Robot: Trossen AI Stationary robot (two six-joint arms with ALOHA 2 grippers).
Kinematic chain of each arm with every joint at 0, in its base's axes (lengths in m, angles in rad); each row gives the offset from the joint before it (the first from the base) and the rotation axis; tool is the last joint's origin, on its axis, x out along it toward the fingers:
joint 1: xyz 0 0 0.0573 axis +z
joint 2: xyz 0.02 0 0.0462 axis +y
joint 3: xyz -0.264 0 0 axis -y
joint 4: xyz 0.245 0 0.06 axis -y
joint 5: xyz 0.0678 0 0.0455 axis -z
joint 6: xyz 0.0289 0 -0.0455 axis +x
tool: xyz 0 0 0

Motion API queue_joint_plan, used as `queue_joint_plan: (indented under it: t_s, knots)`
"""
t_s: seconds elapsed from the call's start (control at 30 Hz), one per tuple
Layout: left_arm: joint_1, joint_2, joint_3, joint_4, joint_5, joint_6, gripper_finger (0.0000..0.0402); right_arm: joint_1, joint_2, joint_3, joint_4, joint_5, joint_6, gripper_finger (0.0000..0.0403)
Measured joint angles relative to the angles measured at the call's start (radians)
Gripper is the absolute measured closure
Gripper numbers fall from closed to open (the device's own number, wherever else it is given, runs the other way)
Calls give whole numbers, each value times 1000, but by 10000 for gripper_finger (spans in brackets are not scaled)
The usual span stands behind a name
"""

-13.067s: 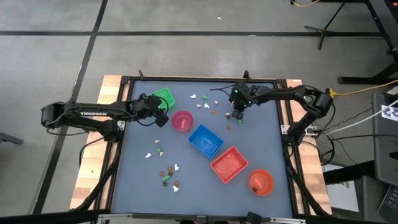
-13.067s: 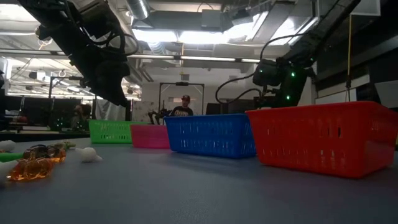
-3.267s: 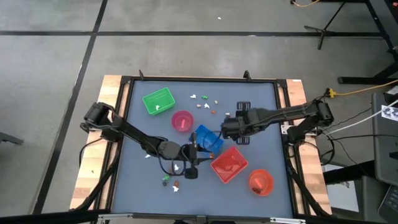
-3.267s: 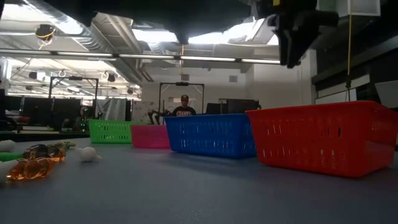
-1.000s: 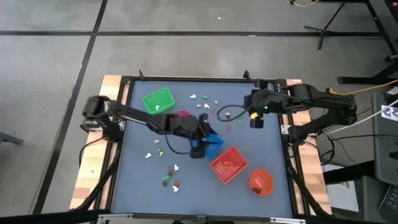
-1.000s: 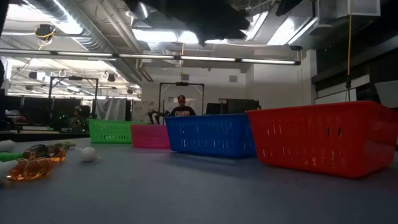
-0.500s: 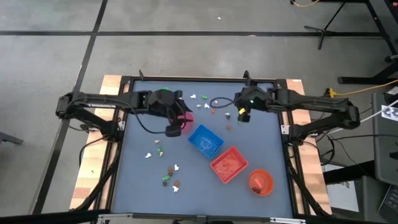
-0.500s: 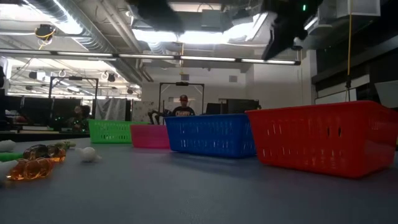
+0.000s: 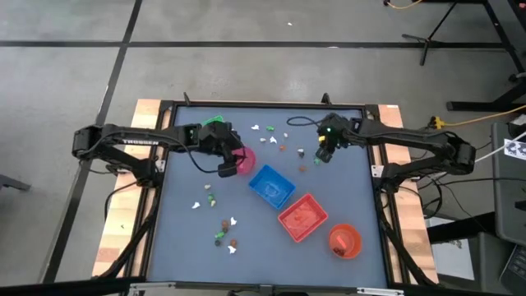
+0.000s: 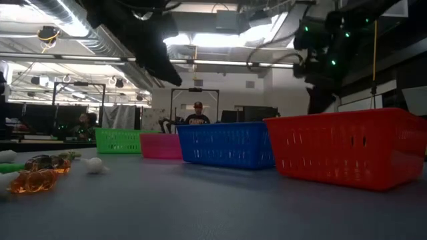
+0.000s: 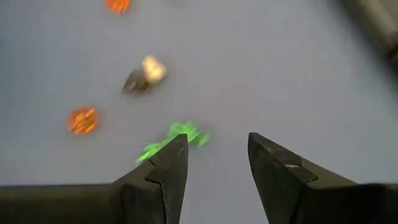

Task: Sort Halloween decoration
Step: Put the green skeleton toy into the blue bin

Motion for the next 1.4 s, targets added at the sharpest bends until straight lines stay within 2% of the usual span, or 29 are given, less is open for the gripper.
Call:
queue_joint_plan:
  t_s: [0.17,0.3,0.47,0.7,0.87,1.0,1.17,1.4]
  knots:
    - [17,0,-1,10,0,0,227,1,0,-86,43,-158,146,235]
    - [18,0,-1,32,0,1,227,1,0,-137,111,-177,194,235]
    - [18,0,-1,37,0,6,227,1,0,-187,233,-121,328,235]
    - [18,0,-1,36,0,7,227,7,0,-226,293,-90,444,235]
    - [18,0,-1,36,0,7,227,80,0,-261,352,-25,459,235]
    - [18,0,-1,36,0,6,227,147,0,-274,401,83,466,235]
    - [18,0,-1,35,0,6,227,212,31,-287,416,187,560,235]
    - [18,0,0,35,0,6,227,267,133,-296,452,217,636,235]
